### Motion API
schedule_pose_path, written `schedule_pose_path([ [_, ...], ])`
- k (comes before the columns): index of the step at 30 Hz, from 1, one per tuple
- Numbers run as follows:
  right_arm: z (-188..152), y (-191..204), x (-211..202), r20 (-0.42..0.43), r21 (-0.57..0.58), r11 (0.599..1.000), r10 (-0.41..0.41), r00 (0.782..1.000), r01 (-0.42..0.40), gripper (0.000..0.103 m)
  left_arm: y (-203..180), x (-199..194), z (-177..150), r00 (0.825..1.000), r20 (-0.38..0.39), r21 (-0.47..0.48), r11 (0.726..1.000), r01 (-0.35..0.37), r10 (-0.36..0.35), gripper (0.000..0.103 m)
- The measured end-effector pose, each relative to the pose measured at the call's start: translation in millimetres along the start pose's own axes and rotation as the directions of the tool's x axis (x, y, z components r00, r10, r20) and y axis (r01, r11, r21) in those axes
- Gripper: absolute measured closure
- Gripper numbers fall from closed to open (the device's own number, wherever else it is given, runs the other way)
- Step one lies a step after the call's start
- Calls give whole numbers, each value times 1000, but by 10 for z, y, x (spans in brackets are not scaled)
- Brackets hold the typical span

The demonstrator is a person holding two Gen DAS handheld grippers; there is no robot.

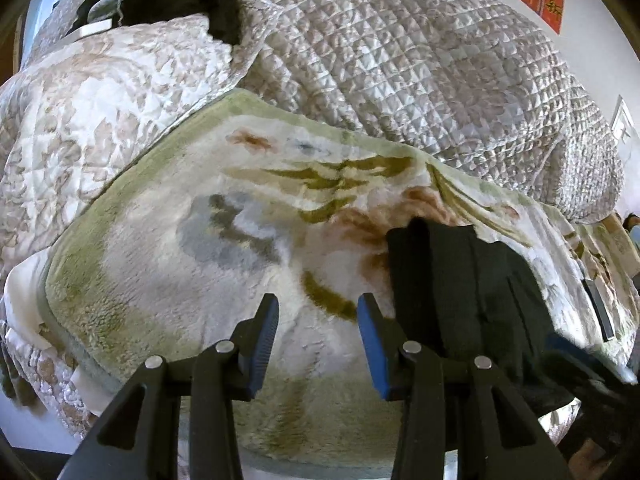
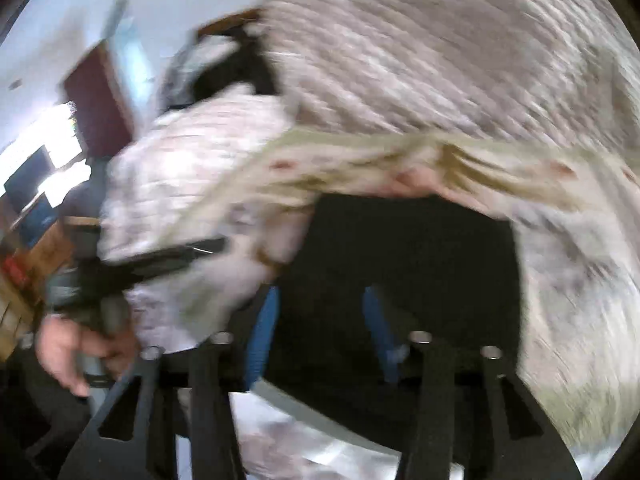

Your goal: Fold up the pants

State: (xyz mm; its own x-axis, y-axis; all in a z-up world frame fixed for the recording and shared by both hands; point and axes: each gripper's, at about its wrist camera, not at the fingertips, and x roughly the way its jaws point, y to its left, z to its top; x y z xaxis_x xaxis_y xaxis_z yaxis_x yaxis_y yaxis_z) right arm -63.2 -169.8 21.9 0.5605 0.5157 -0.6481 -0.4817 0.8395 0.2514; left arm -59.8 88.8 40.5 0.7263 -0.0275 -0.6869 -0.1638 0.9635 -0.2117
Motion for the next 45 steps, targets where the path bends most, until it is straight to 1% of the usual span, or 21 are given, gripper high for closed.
schedule_pose_path([
  [1,-65,-73,106,-55,28,1000,-7,998,9,73,-31,-7,11,1000,1,5,1000,9,-9,59],
  [3,-86,-40,109,-52,-6,1000,1,999,-1,73,-109,-21,48,999,-2,14,999,32,-32,59],
  [4,-45,0,91,-62,-23,998,48,997,-50,73,-154,-27,69,999,-2,21,999,45,-45,59],
  [5,-18,3,90,-75,-16,994,110,991,-112,74,-208,-33,93,998,-1,33,998,56,-56,59],
  [6,17,2,84,-78,-15,990,140,987,-142,74,-260,-34,123,998,-2,44,997,66,-66,59],
  [8,126,-43,45,-51,-48,995,89,995,-91,73,-383,-24,185,996,-5,70,993,93,-93,59],
  [11,356,-360,44,-21,14,1000,13,1000,-13,74,-585,34,312,992,-16,115,986,123,-122,59],
  [14,561,-627,141,-35,33,997,-62,997,63,74,-801,156,439,988,-35,159,975,157,-153,59],
  [18,763,-840,410,-62,29,994,-103,993,105,74,-1040,409,551,981,-65,221,956,192,-181,59],
  [20,772,-950,512,-77,49,992,-111,991,115,74,-1086,593,543,981,-97,238,954,185,-166,59],
  [22,738,-1077,639,-103,75,987,-132,986,140,74,-1081,750,474,985,-123,249,957,150,-123,59],
  [23,720,-1121,684,-114,86,987,-127,985,137,74,-1066,806,432,985,-135,251,958,141,-110,59],
  [24,697,-1143,700,-113,92,987,-120,986,131,74,-1053,833,398,984,-137,251,958,142,-110,59],
  [27,682,-1099,712,-103,53,987,-144,984,150,76,-1044,838,359,987,-122,258,957,136,-107,59],
  [29,668,-1104,729,-98,49,987,-147,984,152,76,-1048,842,336,988,-112,266,955,129,-102,57],
  [32,674,-1113,718,-95,57,988,-137,986,143,76,-997,850,333,987,-109,245,959,145,-121,57],
  [35,676,-1099,619,-98,77,985,-145,985,153,74,-973,805,342,987,-105,231,962,146,-124,56],
  [37,650,-1049,484,-84,58,984,-165,983,170,74,-980,743,338,988,-99,237,962,137,-116,56],
  [39,600,-995,351,-70,48,985,-162,984,166,74,-987,658,321,990,-95,240,962,128,-108,56],
  [43,416,-829,51,-32,24,988,-153,988,153,74,-982,458,231,993,-79,248,962,110,-93,56],
  [45,301,-746,-58,-18,17,990,-143,990,143,74,-979,357,153,994,-69,257,961,99,-84,58],
])
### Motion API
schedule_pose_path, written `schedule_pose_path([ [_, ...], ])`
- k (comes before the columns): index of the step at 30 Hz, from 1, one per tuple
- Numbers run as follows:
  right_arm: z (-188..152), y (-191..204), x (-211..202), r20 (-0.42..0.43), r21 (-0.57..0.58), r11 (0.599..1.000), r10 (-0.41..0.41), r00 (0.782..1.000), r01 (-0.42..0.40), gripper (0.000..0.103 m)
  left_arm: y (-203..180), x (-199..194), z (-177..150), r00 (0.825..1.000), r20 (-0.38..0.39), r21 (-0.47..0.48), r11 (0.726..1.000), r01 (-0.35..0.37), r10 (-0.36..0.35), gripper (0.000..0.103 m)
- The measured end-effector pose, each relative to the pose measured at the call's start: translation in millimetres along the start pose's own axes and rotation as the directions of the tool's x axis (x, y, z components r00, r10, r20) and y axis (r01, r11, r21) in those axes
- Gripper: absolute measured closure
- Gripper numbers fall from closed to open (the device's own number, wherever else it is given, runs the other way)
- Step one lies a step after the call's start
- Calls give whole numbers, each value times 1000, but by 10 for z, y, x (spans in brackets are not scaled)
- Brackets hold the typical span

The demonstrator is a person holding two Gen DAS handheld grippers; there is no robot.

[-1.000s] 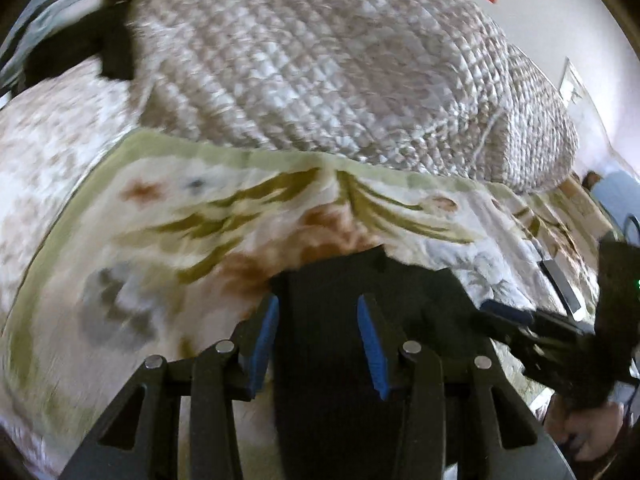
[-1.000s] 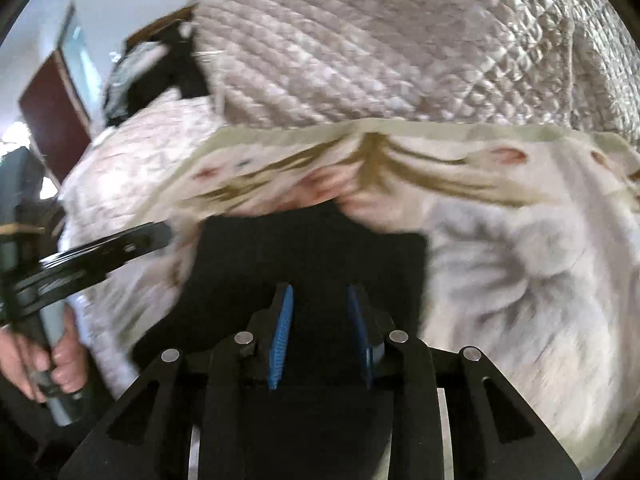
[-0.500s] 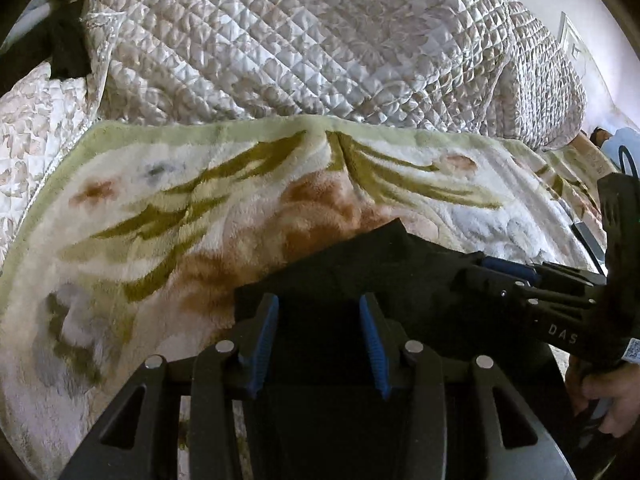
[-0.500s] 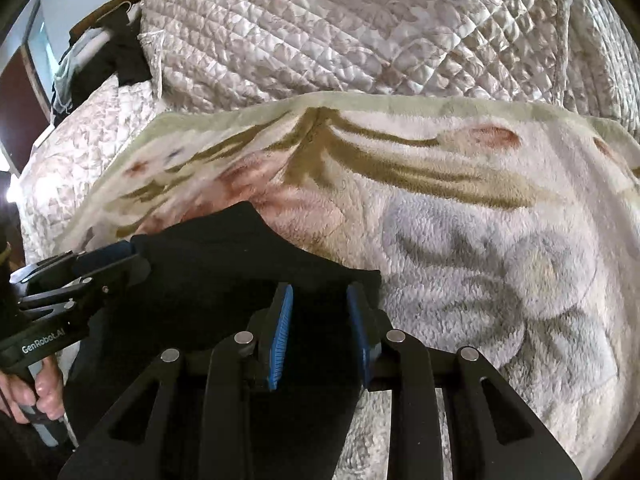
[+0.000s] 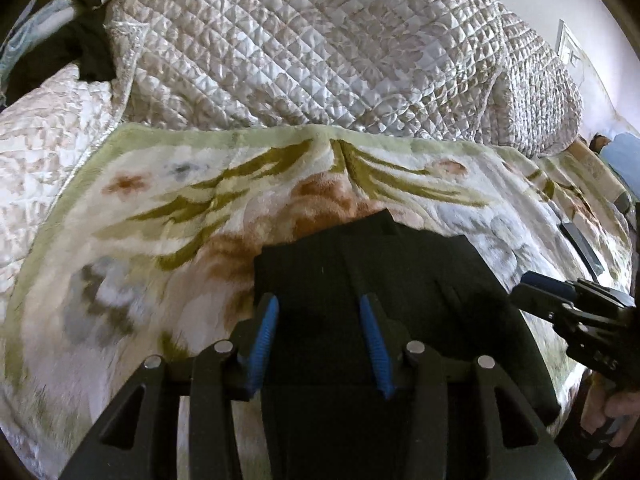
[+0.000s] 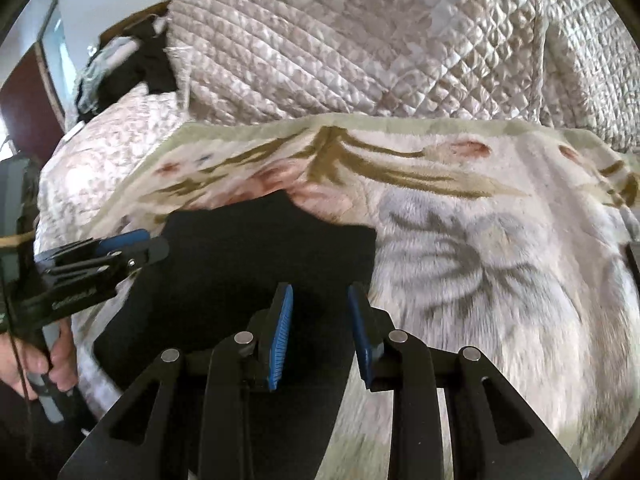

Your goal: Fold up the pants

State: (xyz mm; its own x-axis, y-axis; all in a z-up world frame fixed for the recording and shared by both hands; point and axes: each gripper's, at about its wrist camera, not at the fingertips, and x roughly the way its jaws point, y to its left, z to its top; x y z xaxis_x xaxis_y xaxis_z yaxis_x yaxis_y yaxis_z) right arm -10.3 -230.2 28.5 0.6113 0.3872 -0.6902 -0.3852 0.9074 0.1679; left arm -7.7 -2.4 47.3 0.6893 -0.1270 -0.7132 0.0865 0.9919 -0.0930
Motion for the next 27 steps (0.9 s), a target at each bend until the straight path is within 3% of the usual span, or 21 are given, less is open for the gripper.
schedule_pose_path([
  [7,-380,208,-50,-52,-57,998,15,999,-18,74,41,-217,-373,999,-17,-11,999,-31,31,64],
  [12,-395,248,-54,-60,-86,996,-7,998,2,74,99,-279,-537,1000,-22,-31,999,-20,19,63],
  [19,-413,149,-150,-68,-34,999,16,998,-19,74,247,-304,-560,999,-36,-91,996,2,-5,63],
  [23,-374,-67,-177,-74,37,999,-10,997,13,69,405,-279,-532,998,-53,-143,990,-22,15,63],
  [27,-282,-236,-169,-70,122,992,37,997,-28,69,497,-279,-466,999,-49,-182,983,-15,6,63],
])
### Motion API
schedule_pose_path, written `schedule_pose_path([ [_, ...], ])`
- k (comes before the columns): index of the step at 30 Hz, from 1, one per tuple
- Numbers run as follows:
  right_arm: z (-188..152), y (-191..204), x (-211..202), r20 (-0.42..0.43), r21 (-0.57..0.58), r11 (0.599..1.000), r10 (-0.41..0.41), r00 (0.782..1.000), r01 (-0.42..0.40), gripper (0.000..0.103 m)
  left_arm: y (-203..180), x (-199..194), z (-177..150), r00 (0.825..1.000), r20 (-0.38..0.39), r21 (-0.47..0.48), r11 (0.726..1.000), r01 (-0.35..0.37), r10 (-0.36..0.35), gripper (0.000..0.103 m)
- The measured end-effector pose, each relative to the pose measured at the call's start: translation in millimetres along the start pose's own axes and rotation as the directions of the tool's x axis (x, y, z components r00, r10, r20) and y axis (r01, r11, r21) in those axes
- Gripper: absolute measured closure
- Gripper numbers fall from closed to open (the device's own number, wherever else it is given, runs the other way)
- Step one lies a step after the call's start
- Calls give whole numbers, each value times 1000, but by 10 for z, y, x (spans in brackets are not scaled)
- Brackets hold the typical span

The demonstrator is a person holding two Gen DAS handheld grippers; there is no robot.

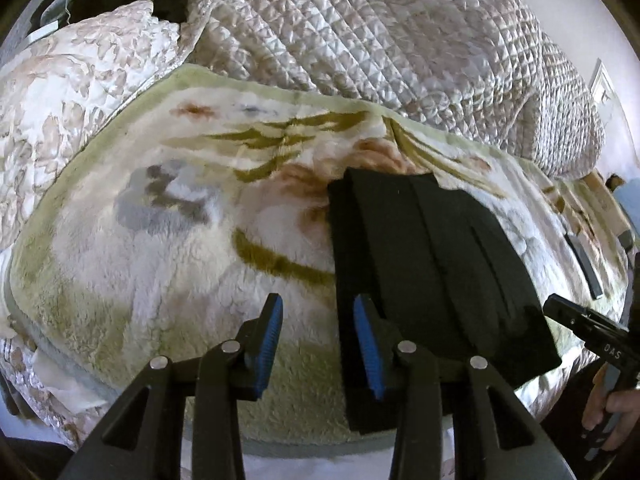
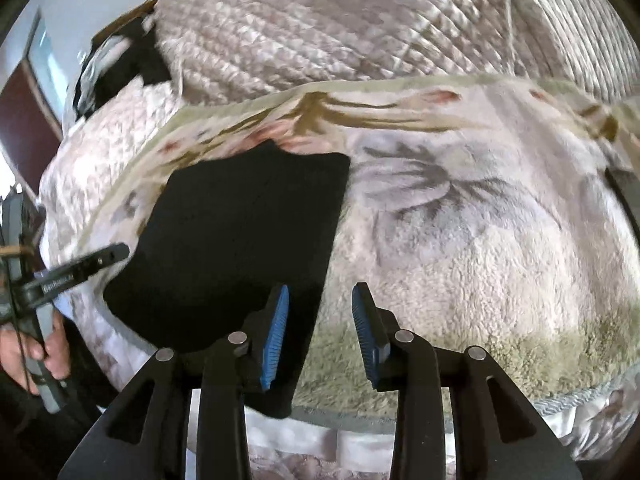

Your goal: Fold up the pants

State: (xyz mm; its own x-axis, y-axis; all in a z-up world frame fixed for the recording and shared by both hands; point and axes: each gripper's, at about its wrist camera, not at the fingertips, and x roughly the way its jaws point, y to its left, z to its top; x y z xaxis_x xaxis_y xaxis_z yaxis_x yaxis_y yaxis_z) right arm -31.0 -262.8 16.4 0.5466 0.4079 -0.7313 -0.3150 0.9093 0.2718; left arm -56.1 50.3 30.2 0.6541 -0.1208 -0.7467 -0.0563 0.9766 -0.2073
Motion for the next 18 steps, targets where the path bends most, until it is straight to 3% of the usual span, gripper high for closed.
schedule_pose_path([
  [6,161,22,115,-4,15,998,58,998,-58,68,-128,10,171,997,21,18,997,76,-76,62],
  [8,194,14,176,-18,27,997,77,997,-76,57,-179,97,209,993,3,26,993,115,-115,56],
  [10,202,-7,224,-26,45,995,87,996,-86,54,-194,199,206,994,-21,24,994,109,-108,56],
  [13,160,-64,252,-34,72,992,105,994,-102,54,-134,292,129,988,-58,-13,990,141,-142,54],
  [18,94,-77,285,-50,94,987,138,989,-133,54,-60,283,22,977,-57,-54,978,202,-205,52],
])
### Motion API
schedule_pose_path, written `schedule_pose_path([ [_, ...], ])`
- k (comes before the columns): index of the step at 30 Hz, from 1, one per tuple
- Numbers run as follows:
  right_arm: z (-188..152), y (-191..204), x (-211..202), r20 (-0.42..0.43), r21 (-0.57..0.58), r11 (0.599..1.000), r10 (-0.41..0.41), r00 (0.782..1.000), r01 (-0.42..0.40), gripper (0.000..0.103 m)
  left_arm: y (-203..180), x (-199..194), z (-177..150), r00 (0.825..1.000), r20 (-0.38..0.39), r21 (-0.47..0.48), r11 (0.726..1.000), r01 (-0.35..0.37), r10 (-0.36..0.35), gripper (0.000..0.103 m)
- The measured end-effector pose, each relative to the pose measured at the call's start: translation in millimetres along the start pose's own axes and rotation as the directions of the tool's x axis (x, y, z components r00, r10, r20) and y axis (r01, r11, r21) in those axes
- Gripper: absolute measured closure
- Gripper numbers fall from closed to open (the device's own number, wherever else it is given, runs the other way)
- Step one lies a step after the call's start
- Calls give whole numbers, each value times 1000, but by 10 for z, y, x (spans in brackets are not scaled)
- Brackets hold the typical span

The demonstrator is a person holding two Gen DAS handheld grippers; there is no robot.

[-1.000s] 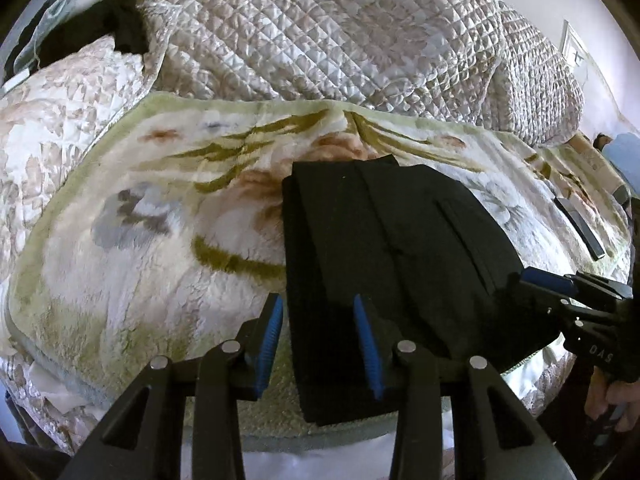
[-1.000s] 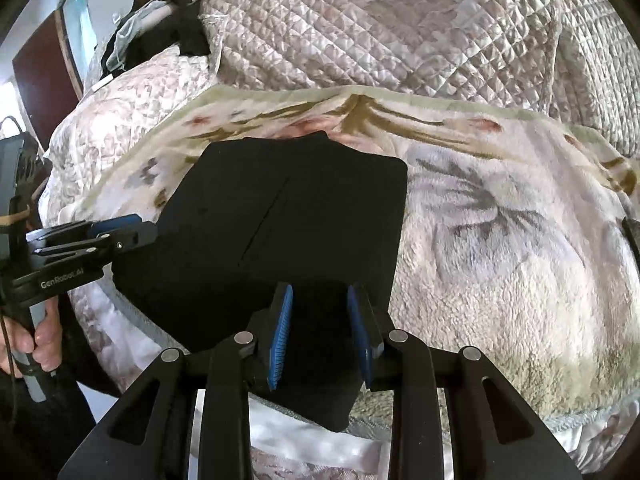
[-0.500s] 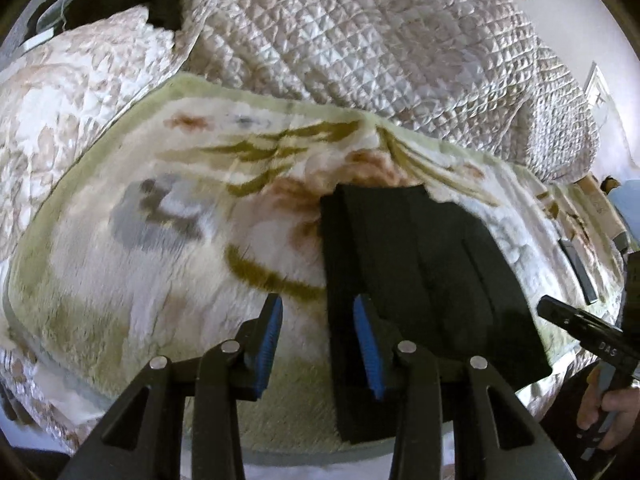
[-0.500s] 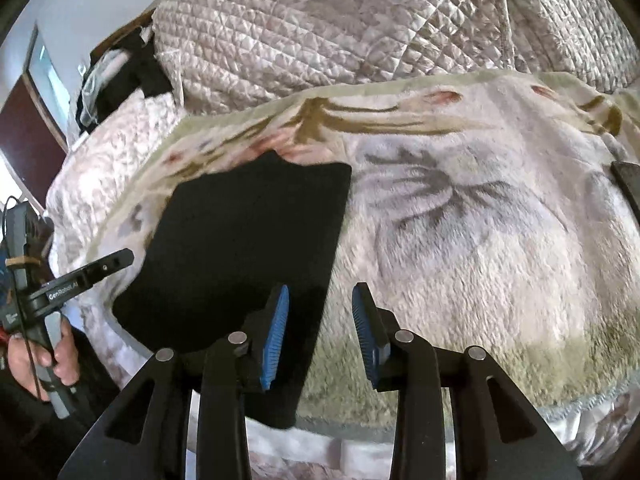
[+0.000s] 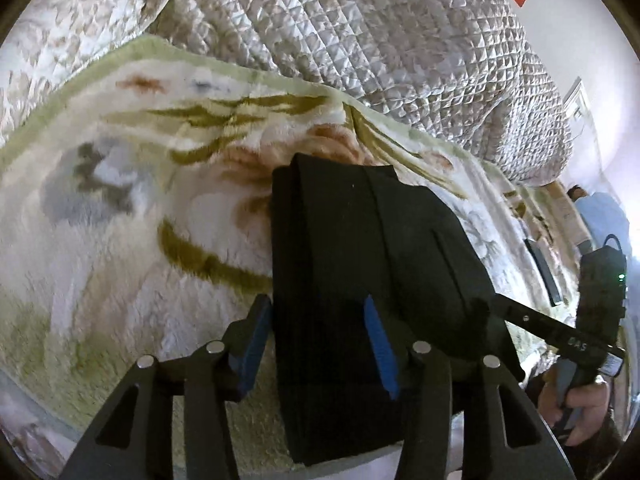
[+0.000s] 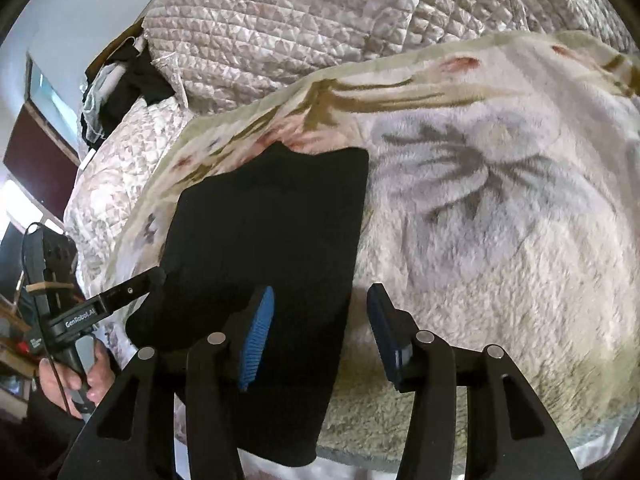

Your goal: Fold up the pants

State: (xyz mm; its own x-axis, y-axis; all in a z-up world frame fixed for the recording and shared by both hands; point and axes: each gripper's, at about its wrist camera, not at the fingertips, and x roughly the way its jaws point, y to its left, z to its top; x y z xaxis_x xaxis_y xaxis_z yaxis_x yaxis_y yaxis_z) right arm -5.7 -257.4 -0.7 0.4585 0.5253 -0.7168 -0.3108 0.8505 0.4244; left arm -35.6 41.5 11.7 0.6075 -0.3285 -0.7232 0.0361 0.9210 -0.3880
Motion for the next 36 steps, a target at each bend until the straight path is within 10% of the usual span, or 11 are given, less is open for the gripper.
schedule_pose_path([
  [11,128,-14,196,14,23,999,31,999,-31,53,68,228,168,999,11,-53,998,44,-43,42],
  [36,165,332,-74,91,-49,997,69,993,-65,87,-201,-77,171,998,55,33,999,-12,10,79],
])
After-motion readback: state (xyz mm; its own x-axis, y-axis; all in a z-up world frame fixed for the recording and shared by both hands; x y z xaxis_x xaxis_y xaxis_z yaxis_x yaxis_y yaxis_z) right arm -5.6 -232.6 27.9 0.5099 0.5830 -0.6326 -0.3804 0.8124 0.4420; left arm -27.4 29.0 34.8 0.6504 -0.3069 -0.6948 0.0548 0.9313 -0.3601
